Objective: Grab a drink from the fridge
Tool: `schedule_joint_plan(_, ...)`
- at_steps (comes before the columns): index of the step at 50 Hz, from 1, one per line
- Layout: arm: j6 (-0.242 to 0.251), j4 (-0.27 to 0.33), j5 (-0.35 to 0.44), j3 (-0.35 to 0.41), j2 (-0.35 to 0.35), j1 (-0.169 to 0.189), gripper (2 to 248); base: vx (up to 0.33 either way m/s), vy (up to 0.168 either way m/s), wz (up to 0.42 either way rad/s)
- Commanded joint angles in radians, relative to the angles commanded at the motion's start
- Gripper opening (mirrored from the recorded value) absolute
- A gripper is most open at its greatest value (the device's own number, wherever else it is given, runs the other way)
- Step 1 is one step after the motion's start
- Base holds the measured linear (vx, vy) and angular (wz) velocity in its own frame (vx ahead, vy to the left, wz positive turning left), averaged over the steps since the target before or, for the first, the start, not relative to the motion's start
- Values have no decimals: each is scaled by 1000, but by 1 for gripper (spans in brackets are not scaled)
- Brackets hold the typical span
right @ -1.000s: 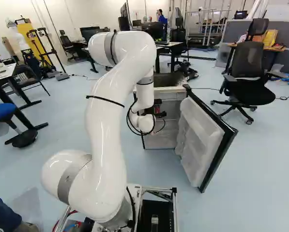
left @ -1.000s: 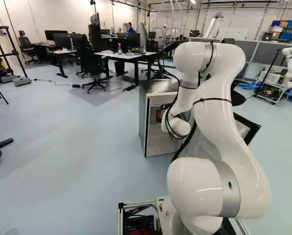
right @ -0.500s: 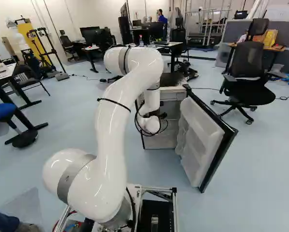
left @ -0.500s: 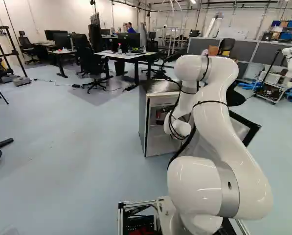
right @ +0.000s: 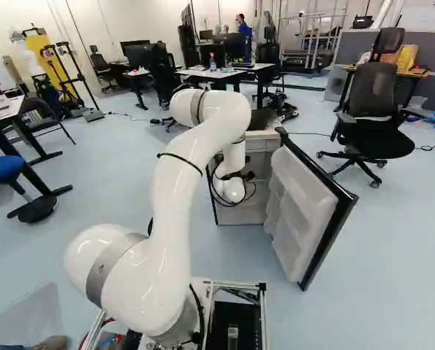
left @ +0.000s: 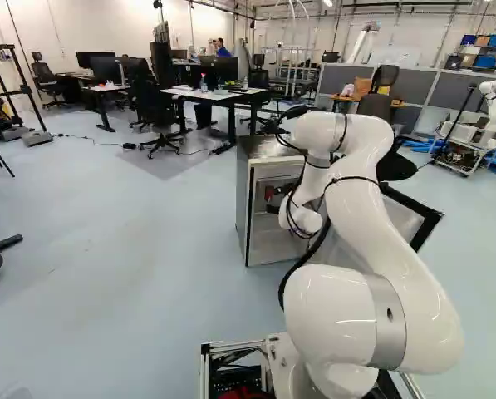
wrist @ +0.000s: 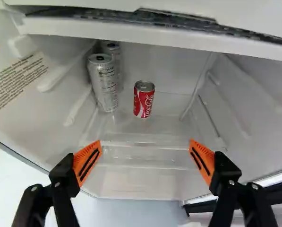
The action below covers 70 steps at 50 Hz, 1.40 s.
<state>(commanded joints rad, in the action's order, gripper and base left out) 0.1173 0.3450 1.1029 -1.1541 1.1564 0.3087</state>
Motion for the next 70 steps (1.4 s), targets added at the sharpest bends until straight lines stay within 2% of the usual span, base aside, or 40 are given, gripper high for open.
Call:
schedule_joint_plan(15, 0, 0, 11, -46, 54, -4, 247, 0, 0, 0)
schedule_joint_plan(34, 0, 0, 63, -127, 134, -8, 247, 0, 0, 0)
schedule_joint_plan(48, 0, 0, 97, -163, 154, -12, 247, 0, 0, 0)
schedule_joint_plan(70, 0, 0, 99, -196, 171, -16, 247, 0, 0, 0)
